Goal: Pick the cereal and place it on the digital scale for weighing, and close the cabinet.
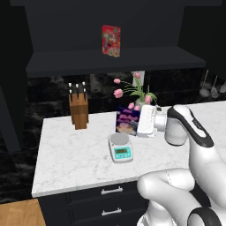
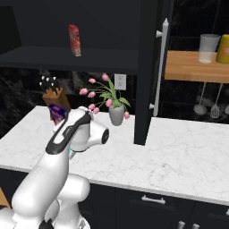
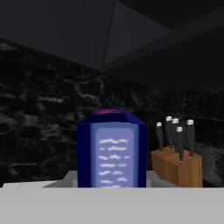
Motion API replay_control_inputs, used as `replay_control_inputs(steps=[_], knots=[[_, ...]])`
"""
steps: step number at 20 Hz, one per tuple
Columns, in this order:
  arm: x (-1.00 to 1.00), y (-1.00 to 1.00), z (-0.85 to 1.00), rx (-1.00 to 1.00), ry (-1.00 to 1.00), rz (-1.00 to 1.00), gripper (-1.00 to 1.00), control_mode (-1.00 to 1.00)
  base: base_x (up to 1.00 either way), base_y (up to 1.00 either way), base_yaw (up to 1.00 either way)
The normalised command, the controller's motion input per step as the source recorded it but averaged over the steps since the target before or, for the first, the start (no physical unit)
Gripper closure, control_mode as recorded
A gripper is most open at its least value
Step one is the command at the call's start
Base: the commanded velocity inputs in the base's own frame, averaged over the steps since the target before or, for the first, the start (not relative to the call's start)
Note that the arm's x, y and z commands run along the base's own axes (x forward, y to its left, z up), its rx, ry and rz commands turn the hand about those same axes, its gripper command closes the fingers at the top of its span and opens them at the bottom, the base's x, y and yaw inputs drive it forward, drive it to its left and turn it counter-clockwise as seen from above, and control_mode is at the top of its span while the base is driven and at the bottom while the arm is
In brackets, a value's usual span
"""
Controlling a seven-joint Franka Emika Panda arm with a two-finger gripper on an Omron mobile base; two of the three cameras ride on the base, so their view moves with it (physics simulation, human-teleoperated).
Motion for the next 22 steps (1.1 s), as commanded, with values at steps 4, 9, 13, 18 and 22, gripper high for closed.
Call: replay_control_inputs(steps=[4,9,13,18,22], knots=[[0.21,0.04,-0.35,0.00,0.00,0.00,1.00,-1.00,0.00,0.00,0.00],[0.27,0.02,-0.32,0.00,0.00,0.00,1.00,-1.00,0.00,0.00,0.00],[0.24,0.08,-0.26,0.00,0.00,0.00,1.00,-1.00,0.00,0.00,0.00],[0.26,0.06,-0.22,0.00,0.00,0.00,1.00,-1.00,0.00,0.00,0.00],[0.22,0.03,-0.28,0.00,0.01,0.00,1.00,-1.00,0.00,0.00,0.00]])
